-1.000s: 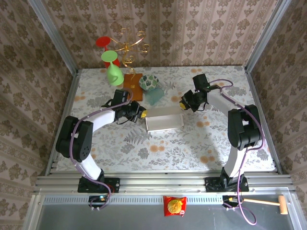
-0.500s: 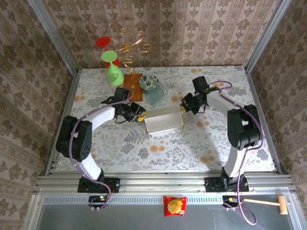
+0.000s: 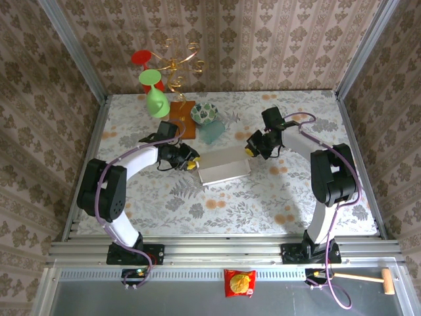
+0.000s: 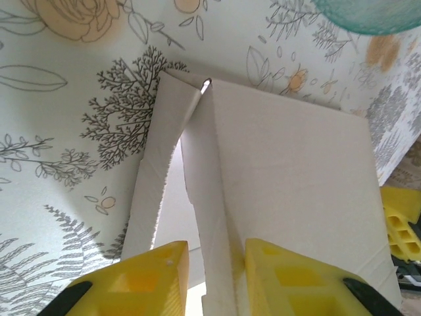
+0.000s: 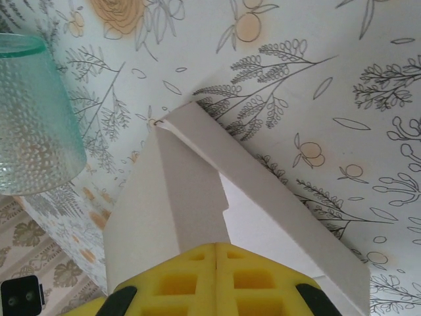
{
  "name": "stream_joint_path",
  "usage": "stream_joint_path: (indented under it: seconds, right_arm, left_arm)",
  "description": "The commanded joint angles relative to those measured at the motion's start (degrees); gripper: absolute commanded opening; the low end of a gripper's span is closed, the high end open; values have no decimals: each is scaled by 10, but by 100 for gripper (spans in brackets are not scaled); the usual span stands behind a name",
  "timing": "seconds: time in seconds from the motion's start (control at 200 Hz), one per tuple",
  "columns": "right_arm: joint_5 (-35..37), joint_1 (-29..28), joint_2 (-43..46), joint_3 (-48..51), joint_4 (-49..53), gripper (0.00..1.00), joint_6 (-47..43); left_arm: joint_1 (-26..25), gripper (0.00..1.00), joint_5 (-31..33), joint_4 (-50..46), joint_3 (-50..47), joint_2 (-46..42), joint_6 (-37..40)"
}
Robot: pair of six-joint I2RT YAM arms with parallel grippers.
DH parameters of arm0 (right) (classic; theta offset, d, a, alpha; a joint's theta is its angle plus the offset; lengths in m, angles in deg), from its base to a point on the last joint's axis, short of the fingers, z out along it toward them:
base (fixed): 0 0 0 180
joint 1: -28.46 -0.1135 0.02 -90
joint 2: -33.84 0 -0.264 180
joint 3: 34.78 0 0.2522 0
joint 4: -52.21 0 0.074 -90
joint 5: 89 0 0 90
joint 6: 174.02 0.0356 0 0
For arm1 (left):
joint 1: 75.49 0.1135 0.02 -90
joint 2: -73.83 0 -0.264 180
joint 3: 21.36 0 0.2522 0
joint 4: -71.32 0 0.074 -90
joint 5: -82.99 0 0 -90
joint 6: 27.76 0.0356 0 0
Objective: Fold the paper box
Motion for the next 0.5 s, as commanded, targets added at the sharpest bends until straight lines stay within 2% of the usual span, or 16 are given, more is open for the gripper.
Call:
stream_joint_path:
  seconds: [0.0,0.22,0.49]
  right_arm:
    - [11,-6,10,10,16,5,-18]
    - [34,-10,12,8,47,4,-50]
    - [57,-12,15,-5,79,5,-96]
  left_arm:
    - [-7,28,27,-56,22,15,54]
    - [-18,28,66,-117,54,19,111]
    - [-24,28,83,-136,64,31,140]
